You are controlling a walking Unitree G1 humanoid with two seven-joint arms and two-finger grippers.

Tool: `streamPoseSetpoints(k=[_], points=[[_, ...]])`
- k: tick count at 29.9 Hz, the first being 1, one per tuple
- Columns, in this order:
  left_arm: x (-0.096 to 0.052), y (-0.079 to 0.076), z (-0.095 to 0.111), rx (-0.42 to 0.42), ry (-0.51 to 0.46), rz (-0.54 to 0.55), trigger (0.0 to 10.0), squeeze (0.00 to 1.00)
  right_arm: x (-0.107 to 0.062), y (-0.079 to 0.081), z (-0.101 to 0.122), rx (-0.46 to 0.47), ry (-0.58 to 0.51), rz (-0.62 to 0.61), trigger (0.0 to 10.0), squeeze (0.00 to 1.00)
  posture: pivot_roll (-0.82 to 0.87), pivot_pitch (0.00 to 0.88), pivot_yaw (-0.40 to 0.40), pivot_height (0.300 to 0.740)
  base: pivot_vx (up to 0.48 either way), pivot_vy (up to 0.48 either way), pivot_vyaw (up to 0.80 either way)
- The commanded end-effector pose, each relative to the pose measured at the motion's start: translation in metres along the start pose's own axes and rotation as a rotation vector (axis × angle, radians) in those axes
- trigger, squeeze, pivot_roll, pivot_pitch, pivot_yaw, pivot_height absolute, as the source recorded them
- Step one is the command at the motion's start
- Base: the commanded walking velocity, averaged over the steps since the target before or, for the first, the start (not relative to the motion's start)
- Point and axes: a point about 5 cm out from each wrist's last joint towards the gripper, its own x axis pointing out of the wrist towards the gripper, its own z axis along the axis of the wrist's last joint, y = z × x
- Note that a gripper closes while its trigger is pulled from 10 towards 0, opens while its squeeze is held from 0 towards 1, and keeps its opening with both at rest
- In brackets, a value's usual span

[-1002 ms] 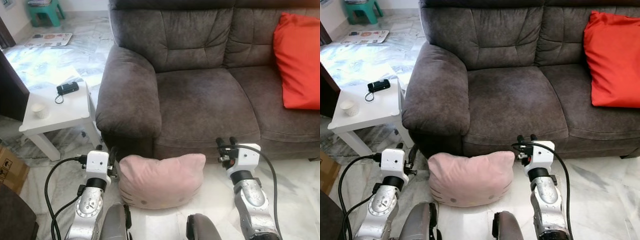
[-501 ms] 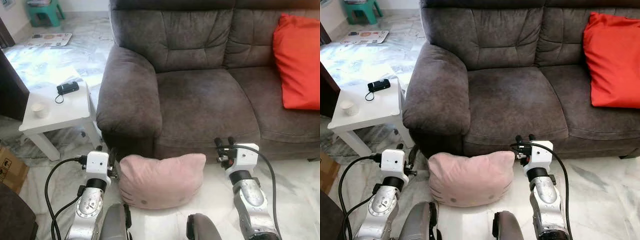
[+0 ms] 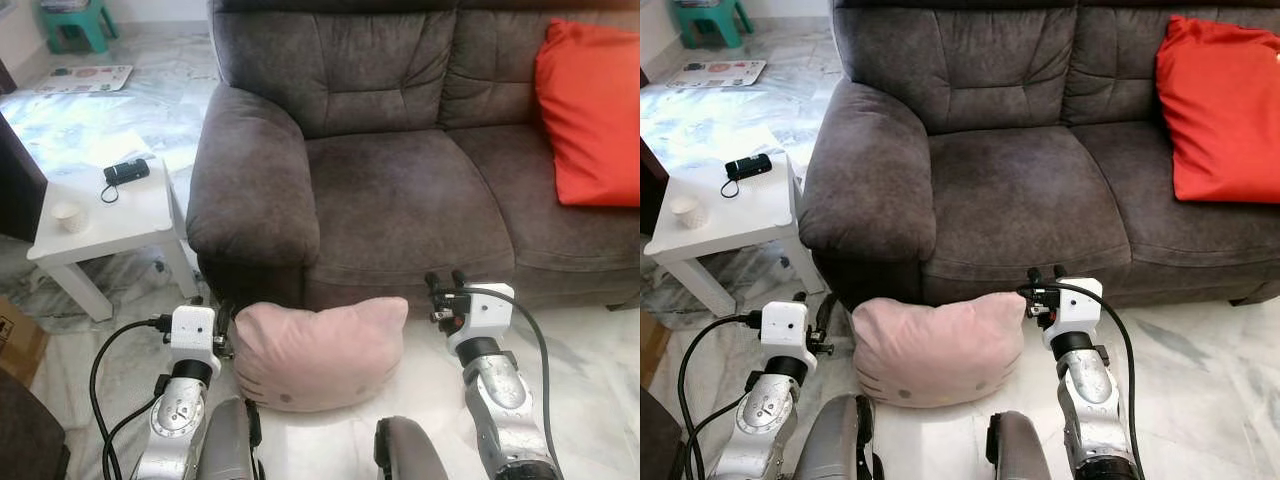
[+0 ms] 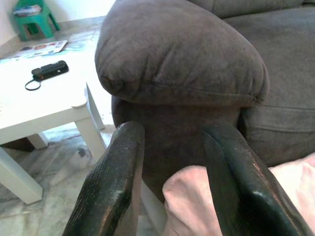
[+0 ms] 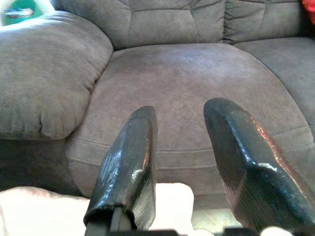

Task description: Move the pillow to the sofa from floor

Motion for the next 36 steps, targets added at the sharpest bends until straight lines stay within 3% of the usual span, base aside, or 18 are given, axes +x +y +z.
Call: streamPoseSetpoints(k=[1,6,15,26,36], points=[[0.0,-0.001,-0.002,-0.014,0.014,0.0,10.0,0.0,-0.002,-0.002,-0.003,0.002,0.011,-0.008,10.0,0.0,-0.05,0.115,-0.005,0.578,0.0,0.0,0.0],[0.001,-0.002,-0.001,-0.018,0.003,0.0,10.0,0.0,-0.001,-0.002,-0.005,0.004,0.03,-0.016,10.0,0.0,-0.05,0.114,-0.006,0.578,0.0,0.0,0.0],[0.001,-0.001,-0.001,-0.017,0.004,0.003,10.0,0.0,0.0,0.0,-0.005,-0.001,0.028,0.001,10.0,0.0,-0.05,0.116,-0.005,0.518,0.0,0.0,0.0],[0.002,-0.002,-0.001,-0.03,0.014,-0.003,10.0,0.0,-0.001,0.002,-0.006,-0.032,0.027,0.035,10.0,0.0,-0.05,0.116,-0.006,0.518,0.0,0.0,0.0],[0.004,-0.003,-0.004,-0.043,0.035,-0.019,10.0,0.0,-0.003,0.008,-0.006,-0.042,0.018,0.084,10.0,0.0,-0.05,0.116,-0.005,0.518,0.0,0.0,0.68]])
